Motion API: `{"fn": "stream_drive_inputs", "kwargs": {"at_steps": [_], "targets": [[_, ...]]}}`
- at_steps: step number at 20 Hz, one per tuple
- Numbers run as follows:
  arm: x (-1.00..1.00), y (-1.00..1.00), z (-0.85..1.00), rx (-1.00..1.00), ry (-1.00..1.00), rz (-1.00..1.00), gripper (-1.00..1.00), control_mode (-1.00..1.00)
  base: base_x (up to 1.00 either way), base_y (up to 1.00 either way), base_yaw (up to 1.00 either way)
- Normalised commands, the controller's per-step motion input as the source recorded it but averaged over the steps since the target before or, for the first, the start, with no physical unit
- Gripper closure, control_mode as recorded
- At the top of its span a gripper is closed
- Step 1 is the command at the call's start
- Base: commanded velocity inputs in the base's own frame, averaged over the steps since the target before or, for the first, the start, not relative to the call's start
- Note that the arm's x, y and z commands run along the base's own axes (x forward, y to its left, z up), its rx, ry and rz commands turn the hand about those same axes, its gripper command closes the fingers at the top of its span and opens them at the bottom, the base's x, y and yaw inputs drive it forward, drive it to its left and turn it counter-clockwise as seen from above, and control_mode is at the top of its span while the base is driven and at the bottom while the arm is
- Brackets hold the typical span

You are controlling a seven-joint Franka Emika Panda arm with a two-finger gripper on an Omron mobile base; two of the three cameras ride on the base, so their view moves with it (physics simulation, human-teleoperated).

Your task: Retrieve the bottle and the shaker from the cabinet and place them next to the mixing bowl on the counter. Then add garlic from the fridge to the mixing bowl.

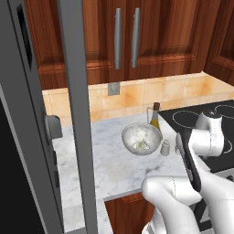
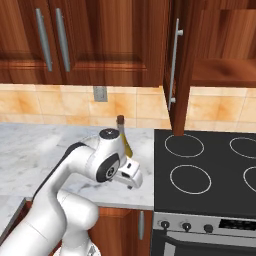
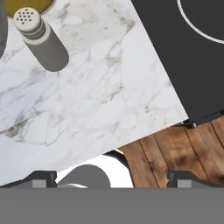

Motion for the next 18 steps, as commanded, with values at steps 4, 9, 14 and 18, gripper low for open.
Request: {"fn": "stream_drive_inputs", "kwargs": {"at_steps": [4, 9, 14, 18], "targets": [[-0.13, -0.29, -0.10, 0.00, 0.00, -0.04, -1.00, -1.00, 0.00, 0.00, 0.00], [-0.77, -0.06, -0.06, -0.01, -0.17, -0.02, -1.00, -1.00, 0.00, 0.00, 0.00], [-0.52, 0.10, 0.17, -0.08, -0.12, -0.01, -1.00, -1.00, 0.00, 0.00, 0.00], [-0.02, 0.75, 0.63, -0.22, -0.09, 0.00, -1.00, -1.00, 0.00, 0.00, 0.00]]}}
